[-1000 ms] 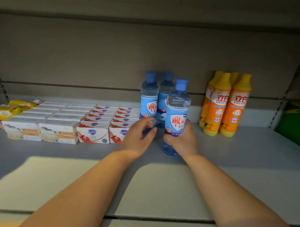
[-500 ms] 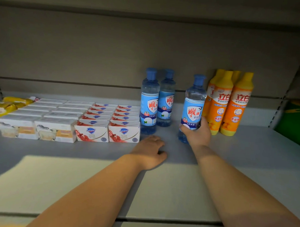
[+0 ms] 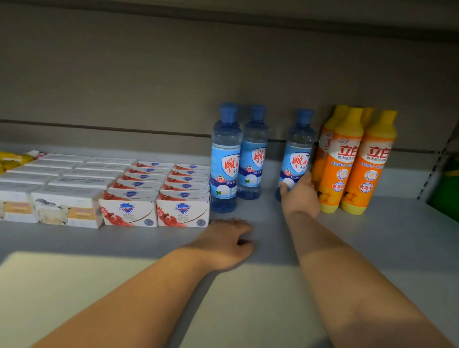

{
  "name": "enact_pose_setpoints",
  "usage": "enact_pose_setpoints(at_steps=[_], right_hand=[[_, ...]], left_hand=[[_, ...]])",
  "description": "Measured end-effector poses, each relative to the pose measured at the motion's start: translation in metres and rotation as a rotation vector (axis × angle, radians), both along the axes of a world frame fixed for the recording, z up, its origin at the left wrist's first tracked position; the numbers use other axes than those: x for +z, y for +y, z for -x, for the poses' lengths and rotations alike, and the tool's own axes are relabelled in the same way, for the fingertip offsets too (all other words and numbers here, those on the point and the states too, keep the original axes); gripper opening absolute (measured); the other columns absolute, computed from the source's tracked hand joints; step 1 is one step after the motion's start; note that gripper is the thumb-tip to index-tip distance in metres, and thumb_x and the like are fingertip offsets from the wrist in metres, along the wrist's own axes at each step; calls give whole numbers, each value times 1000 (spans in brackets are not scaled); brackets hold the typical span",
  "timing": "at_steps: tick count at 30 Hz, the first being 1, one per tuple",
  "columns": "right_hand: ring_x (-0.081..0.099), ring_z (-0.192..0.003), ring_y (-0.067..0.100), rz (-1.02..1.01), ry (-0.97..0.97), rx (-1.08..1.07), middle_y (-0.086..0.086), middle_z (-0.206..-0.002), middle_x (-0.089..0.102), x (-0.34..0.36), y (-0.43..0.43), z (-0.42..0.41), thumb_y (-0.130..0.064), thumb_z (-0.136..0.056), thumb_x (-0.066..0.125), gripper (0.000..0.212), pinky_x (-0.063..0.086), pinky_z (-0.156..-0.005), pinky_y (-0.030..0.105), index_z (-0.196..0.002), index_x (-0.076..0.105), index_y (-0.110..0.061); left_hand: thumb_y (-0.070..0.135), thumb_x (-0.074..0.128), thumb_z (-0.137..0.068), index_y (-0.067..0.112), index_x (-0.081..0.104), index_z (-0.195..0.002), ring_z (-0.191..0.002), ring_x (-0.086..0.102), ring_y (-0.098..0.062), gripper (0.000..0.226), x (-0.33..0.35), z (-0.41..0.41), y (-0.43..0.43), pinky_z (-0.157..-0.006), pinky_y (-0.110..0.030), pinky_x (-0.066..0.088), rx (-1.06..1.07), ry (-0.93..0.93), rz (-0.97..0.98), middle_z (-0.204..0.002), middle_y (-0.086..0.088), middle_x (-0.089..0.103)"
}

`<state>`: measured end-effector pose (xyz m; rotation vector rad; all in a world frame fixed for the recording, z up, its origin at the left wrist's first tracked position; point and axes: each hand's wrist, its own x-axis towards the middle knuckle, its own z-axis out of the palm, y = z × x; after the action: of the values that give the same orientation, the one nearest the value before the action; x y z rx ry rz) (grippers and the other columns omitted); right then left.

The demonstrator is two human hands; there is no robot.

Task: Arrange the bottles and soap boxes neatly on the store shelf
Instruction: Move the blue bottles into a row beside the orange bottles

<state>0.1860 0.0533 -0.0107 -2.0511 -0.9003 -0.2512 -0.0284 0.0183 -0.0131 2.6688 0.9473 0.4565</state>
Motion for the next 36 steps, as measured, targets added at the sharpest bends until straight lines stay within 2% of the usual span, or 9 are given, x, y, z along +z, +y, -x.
enact_pose_setpoints(at_steps=[5, 14, 16, 19, 21, 25, 28, 32, 36], right_hand=[[50, -120, 32, 5, 62, -29, 15, -135, 48, 0, 16, -7, -33, -90, 59, 72, 47, -91, 41, -145, 18, -9], [36, -133, 32, -81, 170, 21, 18, -145, 34, 1, 11, -4, -22, -89, 60, 77, 37, -106, 40, -147, 12, -4], [32, -133, 32, -98, 115, 26, 18, -146, 30, 3, 9, 2, -23, -88, 61, 79, 36, -108, 40, -147, 13, -3], [35, -125, 33, -172, -120, 32, 19, -137, 34, 7, 8, 20, -26, -81, 66, 75, 38, -101, 38, -142, 28, -6], [38, -122, 31, -207, -179, 208, 18, -132, 39, 7, 14, 34, -25, -80, 68, 67, 38, -99, 36, -137, 37, -7], [48, -120, 24, -160, 139, 590, 11, -128, 51, 8, 33, 42, -21, -76, 74, 66, 42, -100, 36, -132, 41, -10], [58, -111, 18, -175, 422, 712, 3, -123, 59, 4, 40, 39, -18, -74, 78, 59, 46, -85, 27, -123, 47, -16], [58, -96, 10, -127, 504, 682, -2, -118, 62, -3, 46, 31, -27, -71, 80, 63, 46, -81, 28, -124, 48, -21], [58, -100, 13, -96, 444, 611, -2, -118, 61, -7, 35, 31, -34, -70, 79, 66, 47, -86, 33, -125, 45, -21]], left_hand=[[33, 50, -93, 22, 49, -136, -134, 37, -13, 45, -3, -1, 3, -102, -13, 20, -4, -16, -23, -145, 3, 44], [32, 49, -94, 22, 45, -139, -137, 30, -8, 47, -2, -1, 3, -108, -14, 17, -22, 34, -30, -149, 4, 38], [34, 48, -94, 24, 43, -141, -138, 28, -8, 47, -2, -1, 4, -110, -16, 17, -21, 43, -29, -150, 6, 36], [33, 48, -95, 24, 42, -141, -139, 27, -8, 48, -3, -2, 4, -112, -19, 18, -24, 53, -39, -150, 6, 36], [33, 47, -95, 24, 42, -141, -139, 27, -8, 48, -2, -2, 4, -113, -21, 18, -28, 63, -41, -150, 6, 35], [37, 45, -96, 26, 39, -142, -139, 26, -11, 49, 0, -3, 3, -113, -24, 19, -19, 95, -65, -151, 5, 34], [39, 43, -96, 27, 39, -142, -138, 27, -13, 48, -2, -4, 2, -112, -25, 19, -7, 118, -84, -150, 5, 34], [42, 40, -97, 28, 37, -143, -139, 25, -14, 48, -3, -4, 5, -112, -28, 17, -6, 157, -81, -151, 4, 31], [44, 40, -97, 27, 37, -143, -140, 24, -13, 49, -2, -1, 7, -113, -25, 16, -15, 165, -57, -152, 5, 31]])
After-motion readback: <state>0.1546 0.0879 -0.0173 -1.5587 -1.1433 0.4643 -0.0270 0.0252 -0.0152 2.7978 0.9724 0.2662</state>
